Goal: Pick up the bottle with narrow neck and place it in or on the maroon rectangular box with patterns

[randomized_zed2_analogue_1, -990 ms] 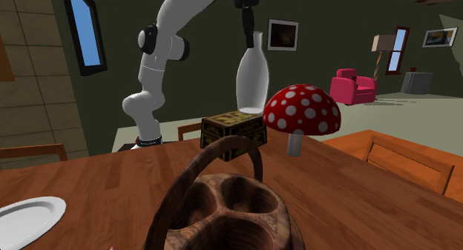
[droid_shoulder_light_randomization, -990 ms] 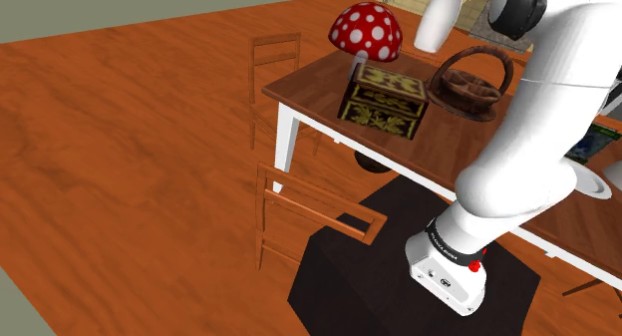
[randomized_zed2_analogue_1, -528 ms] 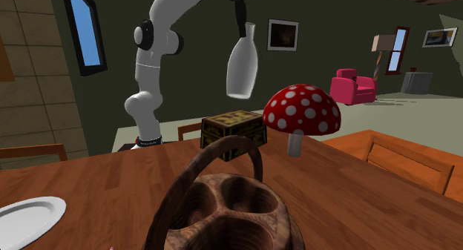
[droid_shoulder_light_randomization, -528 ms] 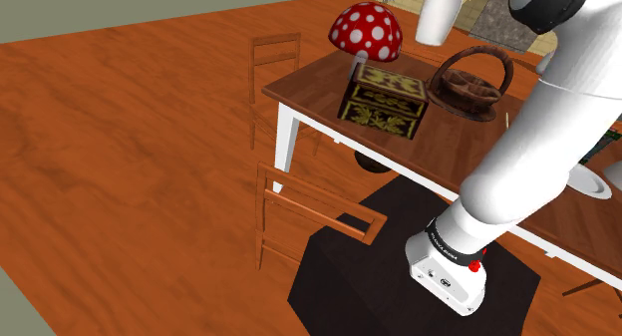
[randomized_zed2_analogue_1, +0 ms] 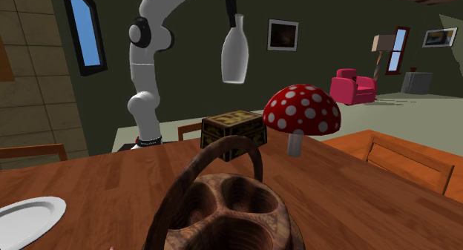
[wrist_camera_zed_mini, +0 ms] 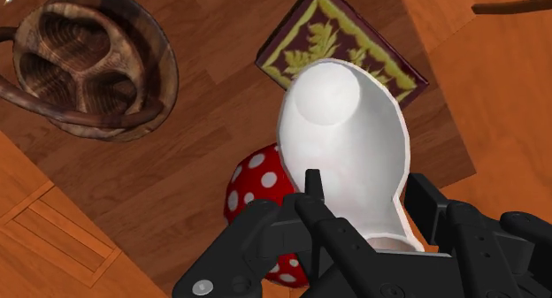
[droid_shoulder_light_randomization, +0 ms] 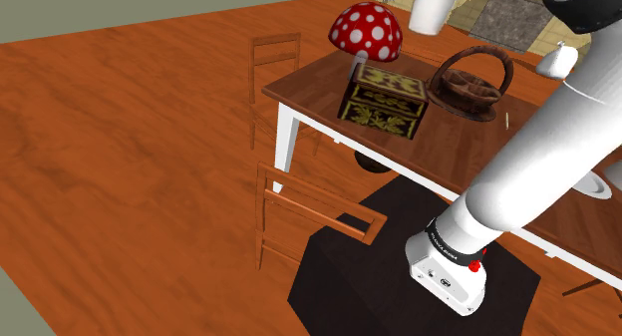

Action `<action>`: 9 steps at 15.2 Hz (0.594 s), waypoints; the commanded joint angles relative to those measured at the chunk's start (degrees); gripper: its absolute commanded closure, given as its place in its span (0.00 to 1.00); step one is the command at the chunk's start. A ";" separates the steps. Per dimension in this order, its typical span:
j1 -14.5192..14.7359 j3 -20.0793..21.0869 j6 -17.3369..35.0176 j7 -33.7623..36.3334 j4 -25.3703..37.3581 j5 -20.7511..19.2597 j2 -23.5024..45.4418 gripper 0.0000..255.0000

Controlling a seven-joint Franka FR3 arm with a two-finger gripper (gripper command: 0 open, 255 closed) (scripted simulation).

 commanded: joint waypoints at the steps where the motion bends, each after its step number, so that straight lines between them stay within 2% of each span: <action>1: 1.60 1.30 -2.14 2.69 1.57 -0.81 -0.79 1.00; 3: 2.53 2.13 -3.52 4.28 2.74 -1.18 -1.09 1.00; 9: 4.81 4.79 4.91 6.91 -13.03 -5.64 -9.25 1.00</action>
